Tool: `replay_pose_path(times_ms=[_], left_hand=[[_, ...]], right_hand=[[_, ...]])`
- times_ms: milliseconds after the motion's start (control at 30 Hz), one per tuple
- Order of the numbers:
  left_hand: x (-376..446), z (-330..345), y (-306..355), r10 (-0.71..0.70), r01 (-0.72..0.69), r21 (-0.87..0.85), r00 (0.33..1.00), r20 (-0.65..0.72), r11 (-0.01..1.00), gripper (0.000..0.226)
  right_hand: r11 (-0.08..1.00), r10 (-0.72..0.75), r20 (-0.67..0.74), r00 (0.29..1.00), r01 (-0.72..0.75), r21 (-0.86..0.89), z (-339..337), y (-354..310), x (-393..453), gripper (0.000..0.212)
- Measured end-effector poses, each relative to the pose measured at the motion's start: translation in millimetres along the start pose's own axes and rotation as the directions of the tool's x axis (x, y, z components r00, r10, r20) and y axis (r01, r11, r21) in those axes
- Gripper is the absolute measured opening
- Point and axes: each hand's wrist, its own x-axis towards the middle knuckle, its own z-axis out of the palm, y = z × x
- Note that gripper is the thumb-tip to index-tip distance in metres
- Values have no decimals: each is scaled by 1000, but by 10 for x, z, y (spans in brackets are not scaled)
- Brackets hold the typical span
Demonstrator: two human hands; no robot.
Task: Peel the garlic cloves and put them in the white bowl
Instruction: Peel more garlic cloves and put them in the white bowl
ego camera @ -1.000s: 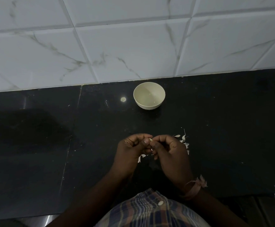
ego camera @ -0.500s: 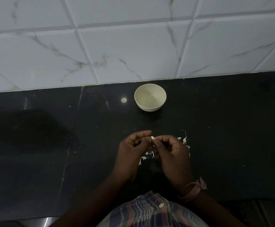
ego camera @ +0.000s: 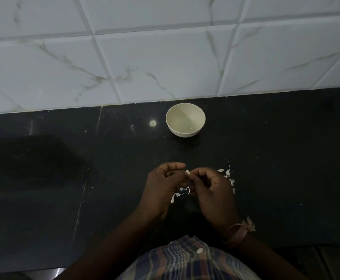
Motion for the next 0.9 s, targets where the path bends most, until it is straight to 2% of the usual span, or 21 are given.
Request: replay_pose_path(times_ms=[233, 467, 533, 633, 733, 900], left_hand=[[6, -6, 14, 21, -22, 55, 1000, 8, 998, 15], [3, 31, 1, 29, -29, 46, 1000, 3, 999, 17], [6, 41, -2, 18, -18, 24, 1000, 7, 1000, 18], [7, 38, -4, 2, -2, -14, 1000, 24, 1000, 20], [21, 6, -29, -4, 5, -32, 999, 40, 999, 17], [32, -31, -5, 51, -50, -20, 997, 56, 999, 16]], right_hand=[[997, 57, 26, 998, -59, 45, -11, -36, 12, 10], [965, 161, 60, 985, -170, 197, -3, -46, 9, 8], [923, 230, 84, 970, -245, 297, 20, -51, 9, 9], [786, 341, 169, 925, -379, 489, 50, -54, 13, 9], [703, 375, 240, 895, -444, 555, 59, -43, 13, 9], [845, 306, 194, 932, -360, 395, -14, -68, 50, 12]])
